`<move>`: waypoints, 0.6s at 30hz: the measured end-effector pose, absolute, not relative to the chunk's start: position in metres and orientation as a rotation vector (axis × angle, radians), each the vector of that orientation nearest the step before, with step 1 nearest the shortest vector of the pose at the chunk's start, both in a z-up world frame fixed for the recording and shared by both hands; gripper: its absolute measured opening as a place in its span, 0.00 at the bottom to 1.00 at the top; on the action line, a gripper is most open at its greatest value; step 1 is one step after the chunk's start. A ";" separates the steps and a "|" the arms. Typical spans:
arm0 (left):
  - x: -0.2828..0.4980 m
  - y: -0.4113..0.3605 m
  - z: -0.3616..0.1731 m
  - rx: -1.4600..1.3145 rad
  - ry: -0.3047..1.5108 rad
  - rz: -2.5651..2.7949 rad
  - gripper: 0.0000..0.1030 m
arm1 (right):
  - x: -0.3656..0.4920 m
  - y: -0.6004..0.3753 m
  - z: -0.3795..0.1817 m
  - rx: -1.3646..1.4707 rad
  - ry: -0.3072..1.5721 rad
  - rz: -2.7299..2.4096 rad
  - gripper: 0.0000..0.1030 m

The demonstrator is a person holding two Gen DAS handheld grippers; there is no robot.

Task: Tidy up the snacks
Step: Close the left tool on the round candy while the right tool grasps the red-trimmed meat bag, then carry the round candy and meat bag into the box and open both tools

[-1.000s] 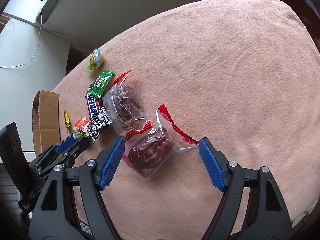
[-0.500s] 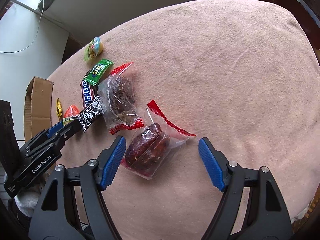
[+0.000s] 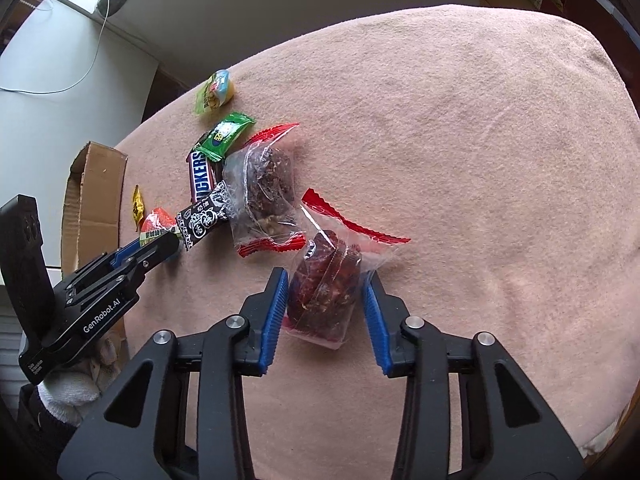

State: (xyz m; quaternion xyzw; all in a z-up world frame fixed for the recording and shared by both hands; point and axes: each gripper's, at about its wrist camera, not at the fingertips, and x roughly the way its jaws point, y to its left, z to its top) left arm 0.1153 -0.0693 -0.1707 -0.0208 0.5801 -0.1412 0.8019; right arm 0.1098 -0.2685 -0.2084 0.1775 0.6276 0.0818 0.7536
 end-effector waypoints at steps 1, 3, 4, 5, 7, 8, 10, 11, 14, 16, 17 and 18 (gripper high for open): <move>0.114 -0.068 -0.171 -0.051 1.243 -0.302 0.22 | 0.109 -0.268 -0.207 0.387 1.365 0.178 0.36; 0.110 -0.067 -0.170 -0.076 1.247 -0.301 0.22 | 0.105 -0.271 -0.205 0.394 1.359 0.176 0.36; 0.108 -0.065 -0.170 -0.096 1.249 -0.302 0.22 | 0.104 -0.274 -0.204 0.400 1.357 0.175 0.36; 0.105 -0.063 -0.169 -0.111 1.250 -0.303 0.22 | 0.102 -0.276 -0.203 0.404 1.355 0.172 0.36; 0.101 -0.061 -0.166 -0.129 1.247 -0.305 0.22 | 0.098 -0.280 -0.200 0.405 1.349 0.167 0.36; 0.100 -0.060 -0.164 -0.139 1.245 -0.305 0.22 | 0.097 -0.283 -0.198 0.403 1.345 0.166 0.36; 0.097 -0.059 -0.160 -0.157 1.241 -0.308 0.22 | 0.095 -0.286 -0.194 0.398 1.336 0.164 0.36; 0.095 -0.058 -0.157 -0.163 1.237 -0.309 0.22 | 0.095 -0.288 -0.192 0.396 1.331 0.165 0.36; 0.091 -0.056 -0.150 -0.178 1.221 -0.309 0.22 | 0.093 -0.290 -0.184 0.387 1.315 0.169 0.36; 0.088 -0.056 -0.144 -0.184 1.211 -0.308 0.22 | 0.093 -0.289 -0.178 0.379 1.302 0.175 0.36; 0.087 -0.056 -0.141 -0.187 1.205 -0.309 0.22 | 0.093 -0.288 -0.174 0.375 1.295 0.182 0.36; 0.084 -0.054 -0.139 -0.191 1.199 -0.311 0.22 | 0.093 -0.286 -0.171 0.370 1.287 0.188 0.36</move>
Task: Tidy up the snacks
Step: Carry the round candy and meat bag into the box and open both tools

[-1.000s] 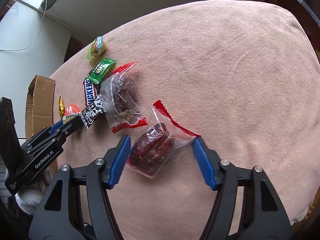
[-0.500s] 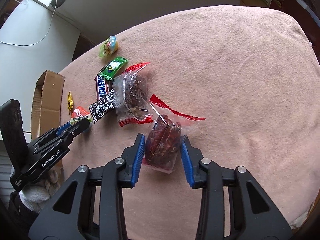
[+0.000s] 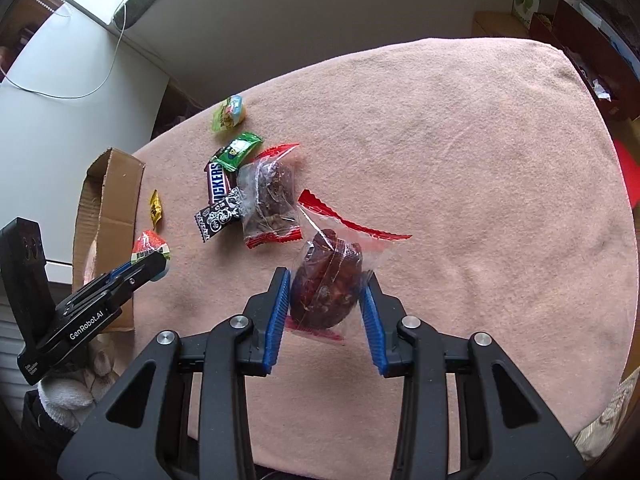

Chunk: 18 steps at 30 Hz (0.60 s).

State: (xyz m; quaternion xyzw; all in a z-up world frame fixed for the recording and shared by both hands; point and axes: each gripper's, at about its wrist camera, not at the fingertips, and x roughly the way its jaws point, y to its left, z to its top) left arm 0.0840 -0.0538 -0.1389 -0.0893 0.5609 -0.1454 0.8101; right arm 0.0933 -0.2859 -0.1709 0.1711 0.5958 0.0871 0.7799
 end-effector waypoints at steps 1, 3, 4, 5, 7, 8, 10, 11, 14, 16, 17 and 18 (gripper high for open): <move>0.082 -0.053 -0.136 -0.193 1.193 -0.310 0.22 | 0.094 -0.284 -0.167 0.363 1.280 0.196 0.36; 0.079 -0.050 -0.132 -0.196 1.181 -0.308 0.22 | 0.095 -0.277 -0.160 0.350 1.266 0.213 0.36; 0.077 -0.048 -0.129 -0.198 1.175 -0.306 0.22 | 0.095 -0.273 -0.155 0.342 1.259 0.224 0.36; 0.074 -0.044 -0.126 -0.203 1.168 -0.305 0.22 | 0.096 -0.269 -0.151 0.333 1.252 0.235 0.36; 0.071 -0.039 -0.120 -0.216 1.154 -0.294 0.22 | 0.097 -0.260 -0.143 0.315 1.239 0.261 0.36; 0.069 -0.040 -0.117 -0.223 1.147 -0.286 0.22 | 0.098 -0.255 -0.139 0.305 1.232 0.276 0.36; 0.064 -0.032 -0.112 -0.242 1.131 -0.262 0.22 | 0.100 -0.242 -0.132 0.282 1.222 0.307 0.36; 0.062 -0.028 -0.110 -0.253 1.124 -0.249 0.22 | 0.101 -0.235 -0.129 0.270 1.217 0.323 0.36; 0.056 -0.013 -0.105 -0.288 1.104 -0.211 0.22 | 0.105 -0.212 -0.121 0.238 1.205 0.373 0.36; 0.054 -0.003 -0.102 -0.306 1.093 -0.189 0.22 | 0.108 -0.196 -0.118 0.216 1.199 0.404 0.36; 0.053 0.003 -0.100 -0.314 1.088 -0.177 0.22 | 0.109 -0.189 -0.115 0.205 1.195 0.421 0.36; 0.052 0.008 -0.099 -0.319 1.083 -0.164 0.22 | 0.111 -0.182 -0.113 0.195 1.192 0.436 0.36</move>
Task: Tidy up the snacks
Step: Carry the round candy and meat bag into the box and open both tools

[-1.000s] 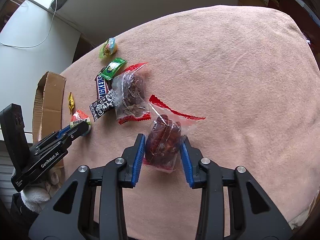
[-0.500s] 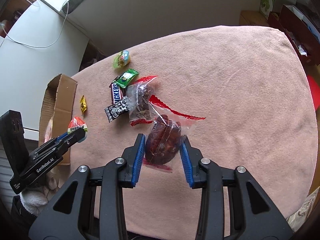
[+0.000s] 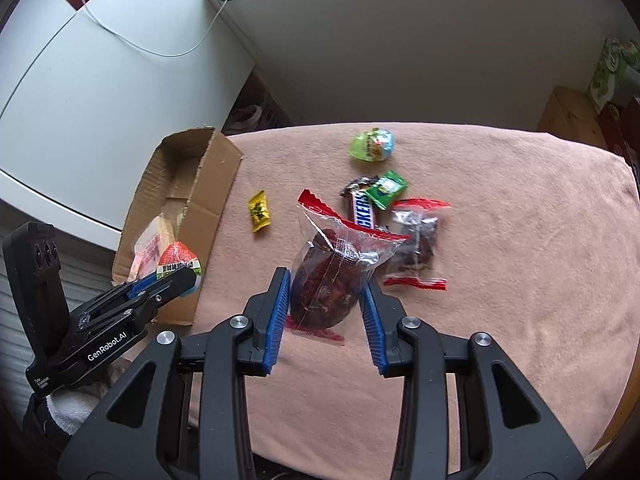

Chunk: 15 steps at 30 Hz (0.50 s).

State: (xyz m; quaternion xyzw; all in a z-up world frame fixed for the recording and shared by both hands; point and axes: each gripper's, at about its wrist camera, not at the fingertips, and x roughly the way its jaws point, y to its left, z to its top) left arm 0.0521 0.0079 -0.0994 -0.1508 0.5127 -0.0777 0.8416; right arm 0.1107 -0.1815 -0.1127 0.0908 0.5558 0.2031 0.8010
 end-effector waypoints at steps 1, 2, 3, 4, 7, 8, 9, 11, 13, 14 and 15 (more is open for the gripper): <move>0.051 0.012 -0.098 -0.322 1.078 -0.152 0.22 | 0.111 -0.176 -0.109 0.186 1.189 0.452 0.36; 0.050 0.017 -0.098 -0.326 1.074 -0.141 0.22 | 0.114 -0.169 -0.107 0.178 1.187 0.468 0.36; 0.050 0.022 -0.097 -0.330 1.070 -0.129 0.22 | 0.116 -0.163 -0.105 0.171 1.184 0.482 0.36; 0.049 0.026 -0.096 -0.336 1.065 -0.116 0.22 | 0.118 -0.156 -0.102 0.161 1.179 0.496 0.36; 0.046 0.040 -0.095 -0.361 1.052 -0.079 0.22 | 0.125 -0.135 -0.094 0.130 1.164 0.540 0.36; 0.044 0.044 -0.095 -0.366 1.050 -0.068 0.22 | 0.128 -0.128 -0.092 0.121 1.159 0.556 0.36; 0.043 0.047 -0.095 -0.372 1.048 -0.058 0.22 | 0.130 -0.122 -0.089 0.112 1.156 0.572 0.36; 0.040 0.054 -0.097 -0.382 1.048 -0.038 0.22 | 0.135 -0.106 -0.084 0.089 1.148 0.602 0.36; 0.036 0.063 -0.098 -0.395 1.048 -0.015 0.22 | 0.140 -0.091 -0.080 0.061 1.138 0.630 0.36; 0.033 0.067 -0.099 -0.402 1.048 -0.007 0.22 | 0.143 -0.082 -0.079 0.049 1.135 0.642 0.36; 0.032 0.070 -0.100 -0.407 1.049 0.002 0.22 | 0.146 -0.075 -0.077 0.038 1.133 0.657 0.36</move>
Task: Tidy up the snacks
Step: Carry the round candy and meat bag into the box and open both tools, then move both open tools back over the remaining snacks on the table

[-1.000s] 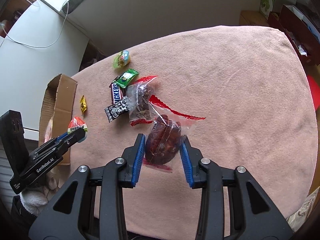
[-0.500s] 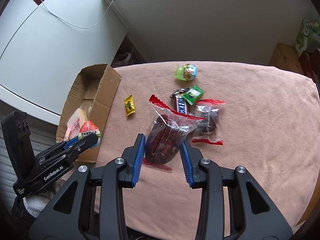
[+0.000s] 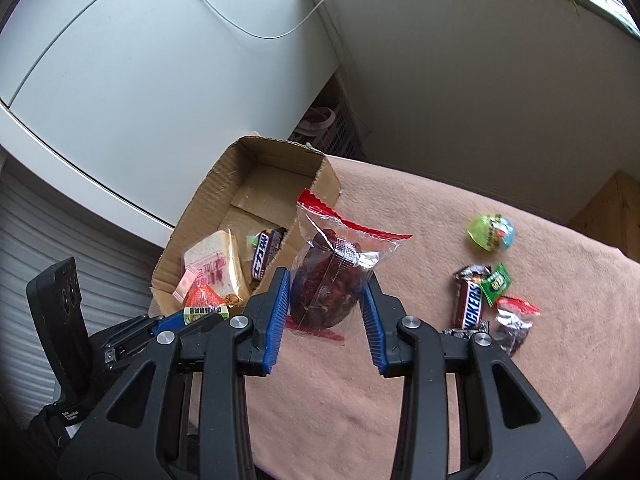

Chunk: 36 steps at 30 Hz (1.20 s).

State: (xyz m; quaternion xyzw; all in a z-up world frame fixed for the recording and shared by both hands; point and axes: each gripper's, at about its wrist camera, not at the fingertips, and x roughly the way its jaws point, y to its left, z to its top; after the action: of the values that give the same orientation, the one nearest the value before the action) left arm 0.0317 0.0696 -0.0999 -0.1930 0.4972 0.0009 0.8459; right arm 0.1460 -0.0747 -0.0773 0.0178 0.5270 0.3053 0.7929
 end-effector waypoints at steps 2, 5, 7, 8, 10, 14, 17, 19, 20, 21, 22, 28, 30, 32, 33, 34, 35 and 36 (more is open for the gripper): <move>0.027 0.075 -0.100 -0.412 1.049 0.017 0.22 | 0.151 -0.061 -0.076 0.021 1.131 0.683 0.36; 0.023 0.081 -0.102 -0.422 1.052 0.030 0.22 | 0.161 -0.041 -0.076 -0.003 1.128 0.714 0.36; 0.021 0.084 -0.104 -0.428 1.053 0.042 0.22 | 0.166 -0.025 -0.077 -0.023 1.130 0.727 0.36; 0.022 0.086 -0.105 -0.434 1.054 0.044 0.22 | 0.168 -0.018 -0.078 -0.035 1.132 0.737 0.36; 0.021 0.086 -0.106 -0.438 1.056 0.045 0.22 | 0.171 -0.004 -0.081 -0.066 1.132 0.741 0.36; 0.021 0.086 -0.108 -0.438 1.058 0.042 0.22 | 0.178 0.022 -0.088 -0.114 1.146 0.749 0.36; 0.021 0.089 -0.110 -0.444 1.059 0.046 0.22 | 0.184 0.036 -0.096 -0.138 1.163 0.754 0.36; 0.022 0.091 -0.111 -0.449 1.059 0.047 0.22 | 0.187 0.044 -0.101 -0.149 1.174 0.753 0.36; 0.023 0.091 -0.111 -0.452 1.057 0.049 0.22 | 0.188 0.048 -0.103 -0.153 1.180 0.754 0.36; 0.023 0.092 -0.111 -0.453 1.056 0.049 0.22 | 0.189 0.051 -0.105 -0.156 1.187 0.754 0.36; 0.024 0.093 -0.110 -0.453 1.055 0.049 0.22 | 0.190 0.053 -0.107 -0.158 1.193 0.753 0.36; 0.025 0.093 -0.112 -0.450 1.060 0.049 0.22 | 0.189 0.066 -0.110 -0.205 1.186 0.745 0.56; 0.026 0.093 -0.113 -0.445 1.074 0.049 0.27 | 0.190 0.066 -0.108 -0.206 1.171 0.732 0.73; 0.026 0.093 -0.112 -0.439 1.076 0.057 0.39 | 0.190 0.064 -0.106 -0.193 1.169 0.733 0.76; 0.026 0.092 -0.112 -0.438 1.073 0.056 0.39 | 0.191 0.062 -0.105 -0.191 1.170 0.730 0.76; 0.026 0.093 -0.112 -0.438 1.074 0.057 0.39 | 0.191 0.060 -0.104 -0.190 1.169 0.726 0.76; 0.025 0.093 -0.112 -0.439 1.074 0.057 0.39 | 0.191 0.058 -0.103 -0.189 1.167 0.722 0.76; 0.025 0.093 -0.112 -0.438 1.073 0.057 0.39 | 0.192 0.056 -0.102 -0.186 1.165 0.718 0.76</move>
State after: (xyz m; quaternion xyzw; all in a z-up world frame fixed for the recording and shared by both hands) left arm 0.0252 0.0927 -0.1116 -0.2069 0.5071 0.0267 0.8363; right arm 0.1916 0.0557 -0.1018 -0.0858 0.5372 0.3312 0.7710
